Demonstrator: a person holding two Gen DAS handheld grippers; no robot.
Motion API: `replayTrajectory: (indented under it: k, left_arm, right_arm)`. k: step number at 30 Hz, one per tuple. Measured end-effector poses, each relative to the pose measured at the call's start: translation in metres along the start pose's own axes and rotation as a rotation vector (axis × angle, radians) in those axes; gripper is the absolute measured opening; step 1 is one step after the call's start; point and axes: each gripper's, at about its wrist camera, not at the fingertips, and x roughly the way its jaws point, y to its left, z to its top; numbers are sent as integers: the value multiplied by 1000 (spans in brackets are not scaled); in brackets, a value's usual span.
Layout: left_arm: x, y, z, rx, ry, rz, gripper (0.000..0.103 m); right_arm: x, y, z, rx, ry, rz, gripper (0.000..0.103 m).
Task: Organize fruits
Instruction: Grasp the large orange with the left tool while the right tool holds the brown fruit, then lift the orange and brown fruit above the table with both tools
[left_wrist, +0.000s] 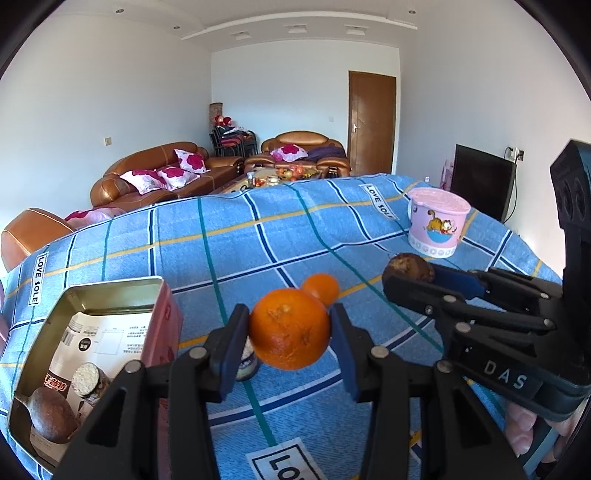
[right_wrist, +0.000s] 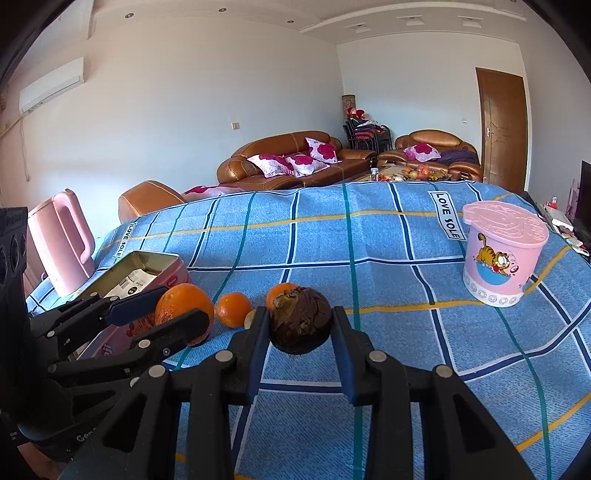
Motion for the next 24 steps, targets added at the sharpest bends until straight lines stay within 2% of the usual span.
replayTrajectory:
  k: [24]
  left_arm:
    - [-19, 0, -4, 4, -67, 20, 46]
  right_arm:
    - [-17, 3, -2, -21, -92, -11, 35]
